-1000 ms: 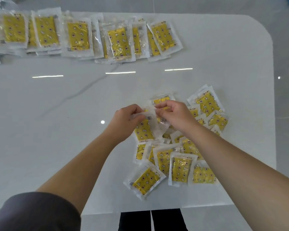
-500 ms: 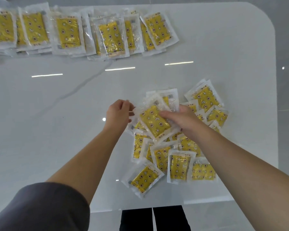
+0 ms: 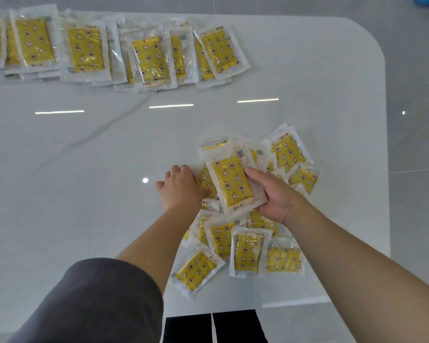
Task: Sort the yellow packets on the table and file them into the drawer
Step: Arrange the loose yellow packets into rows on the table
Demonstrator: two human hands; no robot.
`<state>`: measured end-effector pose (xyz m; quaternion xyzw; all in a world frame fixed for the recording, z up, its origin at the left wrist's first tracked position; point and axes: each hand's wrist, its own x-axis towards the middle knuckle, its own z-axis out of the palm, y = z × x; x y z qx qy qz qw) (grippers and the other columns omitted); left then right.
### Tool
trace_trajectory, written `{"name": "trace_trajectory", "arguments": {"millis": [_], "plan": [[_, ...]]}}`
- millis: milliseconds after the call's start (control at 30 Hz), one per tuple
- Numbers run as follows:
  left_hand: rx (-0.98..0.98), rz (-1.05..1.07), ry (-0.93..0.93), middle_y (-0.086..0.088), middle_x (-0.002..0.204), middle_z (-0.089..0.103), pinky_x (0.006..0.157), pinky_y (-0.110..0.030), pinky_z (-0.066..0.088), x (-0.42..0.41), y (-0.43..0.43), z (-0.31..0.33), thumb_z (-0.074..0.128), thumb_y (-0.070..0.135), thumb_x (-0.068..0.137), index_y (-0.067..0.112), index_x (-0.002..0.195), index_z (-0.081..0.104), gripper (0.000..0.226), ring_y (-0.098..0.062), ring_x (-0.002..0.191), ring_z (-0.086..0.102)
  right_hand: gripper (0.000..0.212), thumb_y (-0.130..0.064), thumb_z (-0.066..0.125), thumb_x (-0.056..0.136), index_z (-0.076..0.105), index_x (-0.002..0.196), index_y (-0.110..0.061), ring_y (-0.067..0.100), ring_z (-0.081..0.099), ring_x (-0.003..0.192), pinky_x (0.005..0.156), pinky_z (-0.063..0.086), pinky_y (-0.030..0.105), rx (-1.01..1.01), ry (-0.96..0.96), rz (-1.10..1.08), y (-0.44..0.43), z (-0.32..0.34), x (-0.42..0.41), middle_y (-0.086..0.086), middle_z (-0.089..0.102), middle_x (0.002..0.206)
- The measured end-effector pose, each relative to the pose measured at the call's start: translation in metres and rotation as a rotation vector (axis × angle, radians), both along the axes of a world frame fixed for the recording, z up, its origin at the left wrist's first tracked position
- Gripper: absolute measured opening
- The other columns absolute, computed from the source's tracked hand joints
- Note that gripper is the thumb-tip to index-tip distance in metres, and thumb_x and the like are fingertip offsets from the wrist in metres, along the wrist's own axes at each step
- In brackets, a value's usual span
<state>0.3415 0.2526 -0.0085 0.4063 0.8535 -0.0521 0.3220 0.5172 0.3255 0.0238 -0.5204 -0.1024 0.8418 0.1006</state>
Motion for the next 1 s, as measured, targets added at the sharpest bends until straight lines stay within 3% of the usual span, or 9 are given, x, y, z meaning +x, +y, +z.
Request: {"name": "trace_trajectory", "arguments": {"millis": [67,133,267,367,500,667,767,867,1000], "plan": [[0.033,0.009,-0.023,0.003,0.101,0.053,0.086,-0.034,0.030,-0.002,-0.001,0.002,0.070,0.043,0.080,0.021,0.095,0.055,0.030,-0.019,0.096,0.052,0.054,-0.025,0.079,0.070,0.064,0.120,-0.009,0.025,0.071,0.095,0.079,0.060,0.039,-0.011,0.040,-0.031,0.002,-0.002,0.002,0.012,0.072,0.108],[0.052,0.010,-0.033,0.004,0.099,0.053,0.084,-0.034,0.028,-0.002,-0.004,0.004,0.071,0.043,0.081,0.021,0.099,0.049,0.036,-0.019,0.092,0.054,0.075,-0.025,0.096,0.049,0.068,0.117,-0.010,0.026,0.071,0.098,0.083,0.059,0.042,-0.024,0.089,-0.042,0.003,-0.004,0.003,0.014,0.072,0.111],[-0.023,-0.043,0.042,0.003,0.108,0.053,0.090,-0.039,0.034,0.001,-0.006,0.004,0.073,0.056,0.074,0.018,0.117,0.044,0.065,-0.022,0.103,0.055,0.061,-0.019,0.099,0.038,0.079,0.095,-0.011,0.026,0.073,0.095,0.080,0.060,0.043,-0.013,0.166,-0.022,0.005,-0.003,0.002,0.014,0.074,0.106],[-0.065,-0.014,0.047,0.002,0.105,0.055,0.093,-0.040,0.033,0.002,-0.001,0.001,0.072,0.057,0.073,0.017,0.110,0.051,0.058,-0.022,0.102,0.053,0.062,-0.021,0.099,0.037,0.079,0.095,-0.011,0.026,0.072,0.096,0.081,0.059,0.043,-0.008,0.190,0.004,0.006,-0.001,0.001,0.014,0.073,0.106],[-0.106,0.028,0.001,0.002,0.097,0.051,0.094,-0.041,0.030,0.002,0.006,0.005,0.073,0.051,0.076,0.018,0.098,0.047,0.047,-0.020,0.095,0.050,0.053,-0.020,0.097,0.040,0.080,0.090,-0.012,0.024,0.074,0.088,0.070,0.061,0.038,0.005,0.217,0.024,0.005,0.002,0.003,0.012,0.075,0.099],[0.013,0.225,-0.215,0.002,0.074,0.050,0.072,-0.033,0.039,-0.005,0.004,0.016,0.072,0.032,0.084,0.013,0.088,0.043,0.034,-0.020,0.069,0.048,0.065,-0.019,0.100,0.036,0.078,0.097,-0.011,0.026,0.073,0.093,0.076,0.061,0.041,-0.001,0.167,0.017,0.002,-0.003,0.010,0.014,0.074,0.105],[0.113,0.311,-0.335,-0.003,0.077,0.054,0.053,-0.027,0.039,-0.015,0.011,0.019,0.073,0.032,0.084,0.005,0.088,0.051,0.035,-0.017,0.065,0.049,0.071,-0.023,0.100,0.039,0.076,0.104,-0.011,0.028,0.071,0.099,0.081,0.059,0.044,0.008,0.116,0.011,0.003,-0.007,0.017,0.015,0.071,0.112],[0.201,0.148,-0.362,-0.002,0.093,0.052,0.070,-0.029,0.044,-0.013,0.025,0.018,0.074,0.033,0.082,0.003,0.092,0.057,0.036,-0.020,0.083,0.052,0.070,-0.022,0.094,0.052,0.069,0.116,-0.008,0.028,0.068,0.105,0.084,0.058,0.044,0.006,0.077,-0.039,0.005,-0.007,0.020,0.016,0.068,0.120],[0.234,-0.168,-0.272,0.002,0.134,0.044,0.103,-0.036,0.037,-0.004,0.043,0.009,0.072,0.033,0.084,0.012,0.109,0.063,0.034,-0.019,0.123,0.041,0.031,-0.015,0.068,0.076,0.070,0.107,-0.011,0.022,0.073,0.093,0.079,0.060,0.038,0.028,0.031,-0.090,0.008,-0.002,0.022,0.009,0.074,0.104]]}}
